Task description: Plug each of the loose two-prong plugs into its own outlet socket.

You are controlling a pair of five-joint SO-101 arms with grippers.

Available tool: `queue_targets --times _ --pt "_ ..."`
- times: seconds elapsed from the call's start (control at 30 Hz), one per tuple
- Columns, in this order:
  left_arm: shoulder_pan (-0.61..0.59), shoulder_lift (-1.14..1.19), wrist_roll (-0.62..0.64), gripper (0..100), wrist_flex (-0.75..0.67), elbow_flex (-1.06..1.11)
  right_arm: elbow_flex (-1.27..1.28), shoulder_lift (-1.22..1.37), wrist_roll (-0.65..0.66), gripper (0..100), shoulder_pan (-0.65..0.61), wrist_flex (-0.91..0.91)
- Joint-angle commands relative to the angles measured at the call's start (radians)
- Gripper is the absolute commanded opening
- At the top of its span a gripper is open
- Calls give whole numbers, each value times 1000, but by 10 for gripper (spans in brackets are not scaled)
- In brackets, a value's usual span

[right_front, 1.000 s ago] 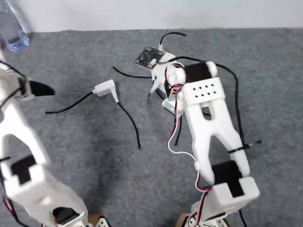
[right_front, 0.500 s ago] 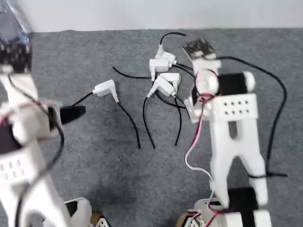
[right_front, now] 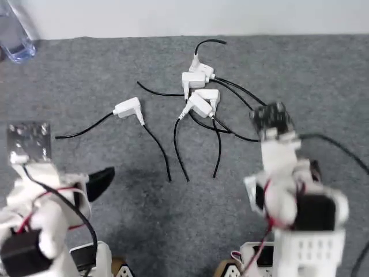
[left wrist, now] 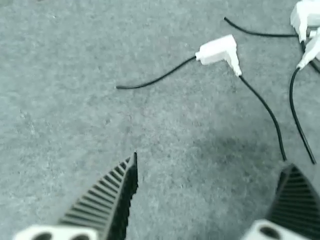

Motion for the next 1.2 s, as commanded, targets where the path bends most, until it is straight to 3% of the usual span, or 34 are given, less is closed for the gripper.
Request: queue_targets --times 0.0,0.17,0.3,0.4,0.67,0.9,1.03,1.17 --pt "3 -133 12 408 17 104 172 -225 6 427 13 -82" --pt "-38 -321 35 410 6 110 456 -555 6 427 13 -203" --pt "-46 -397 35 410 -127 246 667 -799 8 427 28 -266" --pt "-41 -436 34 411 -221 389 741 -779 -2 427 64 -303" --pt "-40 -614 35 411 -442 800 855 -791 -230 428 188 -417" --pt "-40 -643 35 411 -505 1061 1178 -791 -227 429 183 -526" --pt "-31 -643 29 411 -497 1122 1191 -789 -230 429 176 -446" --pt "58 -643 28 409 -468 1156 1194 -786 -233 428 65 -437"
